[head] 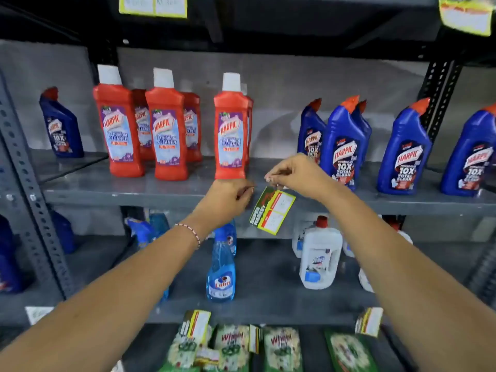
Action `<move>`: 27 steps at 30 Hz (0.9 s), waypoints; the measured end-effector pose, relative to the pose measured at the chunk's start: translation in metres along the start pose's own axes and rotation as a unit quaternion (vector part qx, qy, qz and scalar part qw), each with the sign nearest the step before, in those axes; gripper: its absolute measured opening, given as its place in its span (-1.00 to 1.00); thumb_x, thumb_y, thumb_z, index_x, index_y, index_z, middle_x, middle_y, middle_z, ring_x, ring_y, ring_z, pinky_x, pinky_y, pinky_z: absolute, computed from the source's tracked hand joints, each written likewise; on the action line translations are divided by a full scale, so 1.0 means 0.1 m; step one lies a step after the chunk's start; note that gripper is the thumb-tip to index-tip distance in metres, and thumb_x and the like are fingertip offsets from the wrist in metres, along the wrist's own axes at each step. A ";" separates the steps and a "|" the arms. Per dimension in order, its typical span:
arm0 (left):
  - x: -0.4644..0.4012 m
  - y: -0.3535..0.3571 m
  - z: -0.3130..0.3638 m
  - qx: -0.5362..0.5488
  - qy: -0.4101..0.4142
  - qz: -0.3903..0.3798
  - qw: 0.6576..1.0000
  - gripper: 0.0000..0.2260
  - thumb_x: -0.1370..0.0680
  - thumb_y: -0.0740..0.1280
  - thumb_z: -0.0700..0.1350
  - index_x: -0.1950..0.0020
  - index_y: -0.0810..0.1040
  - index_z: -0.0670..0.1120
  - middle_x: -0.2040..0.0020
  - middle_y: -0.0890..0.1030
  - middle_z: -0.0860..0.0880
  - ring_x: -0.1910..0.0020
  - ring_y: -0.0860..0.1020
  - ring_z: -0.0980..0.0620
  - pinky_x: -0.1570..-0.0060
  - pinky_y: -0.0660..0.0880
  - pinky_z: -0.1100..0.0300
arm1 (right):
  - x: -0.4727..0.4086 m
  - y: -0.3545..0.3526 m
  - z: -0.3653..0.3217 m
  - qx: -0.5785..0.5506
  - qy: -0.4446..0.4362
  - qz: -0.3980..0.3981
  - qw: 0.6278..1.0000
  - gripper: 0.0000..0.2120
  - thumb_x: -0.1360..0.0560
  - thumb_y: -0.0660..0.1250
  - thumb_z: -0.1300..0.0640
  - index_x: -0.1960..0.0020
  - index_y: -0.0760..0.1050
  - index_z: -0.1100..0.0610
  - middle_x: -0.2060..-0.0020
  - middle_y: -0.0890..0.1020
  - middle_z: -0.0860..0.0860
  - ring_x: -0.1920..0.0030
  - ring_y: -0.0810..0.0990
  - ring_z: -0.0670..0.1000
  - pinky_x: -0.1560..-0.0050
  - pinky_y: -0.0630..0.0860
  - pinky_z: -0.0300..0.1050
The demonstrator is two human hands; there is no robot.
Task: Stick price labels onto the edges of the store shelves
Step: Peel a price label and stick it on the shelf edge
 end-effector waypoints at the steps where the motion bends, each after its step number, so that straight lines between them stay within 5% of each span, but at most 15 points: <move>1: 0.05 0.04 -0.04 0.019 -0.011 0.014 1.000 -0.87 -0.52 0.37 -0.22 0.03 0.70 -0.18 0.15 0.73 -0.14 0.20 0.67 -0.12 0.12 0.59 0.04 | 0.01 0.01 0.02 0.005 0.006 -0.008 1.000 -0.93 -0.45 0.49 0.20 0.07 0.72 0.15 0.30 0.72 -0.03 0.23 0.64 -0.10 0.01 0.64 0.03; 8: 0.49 0.23 -0.01 0.091 -0.120 0.116 0.982 -0.87 -0.43 0.49 -0.26 0.04 0.67 -0.19 0.11 0.71 -0.08 0.14 0.59 0.13 0.01 0.41 0.54 | 0.08 0.12 0.03 0.054 0.008 0.001 0.999 -0.89 -0.41 0.52 0.22 0.06 0.73 0.14 0.16 0.76 0.07 0.10 0.69 -0.03 0.04 0.58 -0.14; 12: 0.61 0.48 -0.05 0.275 -0.346 0.100 0.891 -0.76 -0.42 0.52 -0.25 -0.05 0.62 -0.22 0.08 0.69 -0.05 0.17 0.63 0.09 0.07 0.57 0.40 | 0.06 0.15 0.07 0.066 0.017 0.014 0.998 -0.93 -0.45 0.48 0.21 0.08 0.71 0.12 0.17 0.75 0.05 0.12 0.68 -0.05 0.08 0.60 -0.12; 19: 0.68 0.61 -0.06 0.429 -0.487 0.120 0.751 -0.81 -0.43 0.51 -0.28 0.00 0.64 -0.31 0.11 0.73 -0.19 0.11 0.73 -0.10 0.17 0.67 0.22 | 0.06 0.15 0.10 0.062 0.032 0.022 0.997 -0.93 -0.45 0.47 0.23 0.10 0.71 0.10 0.15 0.74 0.04 0.11 0.68 -0.06 0.12 0.58 -0.13; 23: 0.67 0.57 -0.01 0.507 -0.462 0.116 0.718 -0.84 -0.43 0.47 -0.38 0.02 0.62 -0.40 0.11 0.71 -0.30 0.13 0.72 -0.21 0.19 0.69 0.10 | 0.10 0.14 0.07 0.082 0.034 -0.003 0.996 -0.93 -0.45 0.47 0.23 0.12 0.72 0.10 0.15 0.74 0.02 0.06 0.68 -0.07 0.05 0.63 -0.08; 27: 0.78 0.56 0.01 0.508 -0.456 0.084 0.726 -0.91 -0.43 0.46 -0.39 0.09 0.63 -0.36 0.26 0.72 -0.13 0.29 0.71 -0.04 0.24 0.66 0.18 | 0.21 0.11 0.10 0.082 0.033 -0.014 0.996 -0.92 -0.43 0.49 0.21 0.15 0.73 0.06 0.23 0.73 -0.05 0.19 0.64 -0.16 0.12 0.58 -0.18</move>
Point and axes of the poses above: each hand's wrist, its own x-axis away from the middle knuckle, its own y-axis out of the palm, z = x × y, the point moved 5 cm from there along -x, towards the middle knuckle
